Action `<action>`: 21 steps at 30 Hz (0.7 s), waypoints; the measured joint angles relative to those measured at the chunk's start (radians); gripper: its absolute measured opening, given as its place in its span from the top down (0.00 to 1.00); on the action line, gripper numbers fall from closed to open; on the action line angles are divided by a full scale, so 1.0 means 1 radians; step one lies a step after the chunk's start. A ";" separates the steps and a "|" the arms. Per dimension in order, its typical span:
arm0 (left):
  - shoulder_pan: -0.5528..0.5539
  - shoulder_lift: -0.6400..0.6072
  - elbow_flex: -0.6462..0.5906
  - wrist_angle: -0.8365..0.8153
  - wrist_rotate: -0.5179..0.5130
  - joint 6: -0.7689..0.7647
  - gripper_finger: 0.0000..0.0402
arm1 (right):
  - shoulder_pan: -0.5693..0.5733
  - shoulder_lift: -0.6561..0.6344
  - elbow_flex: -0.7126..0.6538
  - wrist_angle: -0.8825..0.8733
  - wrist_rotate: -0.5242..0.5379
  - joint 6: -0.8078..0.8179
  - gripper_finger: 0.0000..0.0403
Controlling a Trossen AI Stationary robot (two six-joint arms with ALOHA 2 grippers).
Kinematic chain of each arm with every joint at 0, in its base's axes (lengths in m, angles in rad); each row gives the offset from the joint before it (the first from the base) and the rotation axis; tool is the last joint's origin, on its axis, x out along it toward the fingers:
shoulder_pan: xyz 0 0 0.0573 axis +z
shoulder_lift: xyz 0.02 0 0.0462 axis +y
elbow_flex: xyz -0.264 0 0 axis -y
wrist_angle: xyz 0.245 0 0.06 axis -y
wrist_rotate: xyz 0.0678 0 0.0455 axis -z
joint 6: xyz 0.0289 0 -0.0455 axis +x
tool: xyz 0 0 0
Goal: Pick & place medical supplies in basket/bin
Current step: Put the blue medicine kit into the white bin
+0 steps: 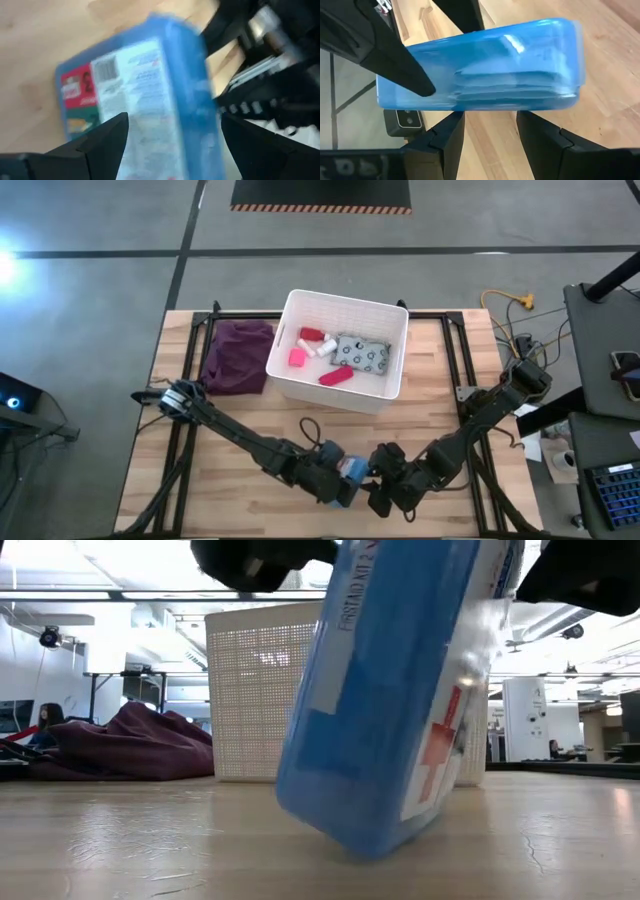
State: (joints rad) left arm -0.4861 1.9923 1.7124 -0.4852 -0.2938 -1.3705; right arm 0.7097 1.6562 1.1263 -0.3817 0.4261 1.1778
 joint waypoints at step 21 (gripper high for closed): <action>-0.005 -0.007 0.008 -0.073 0.084 0.035 0.25 | -0.044 -0.006 0.045 -0.007 -0.011 -0.070 0.57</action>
State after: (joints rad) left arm -0.4911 1.9851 1.7209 -0.5580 -0.2096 -1.3357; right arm 0.6653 1.6501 1.1713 -0.3882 0.4151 1.1082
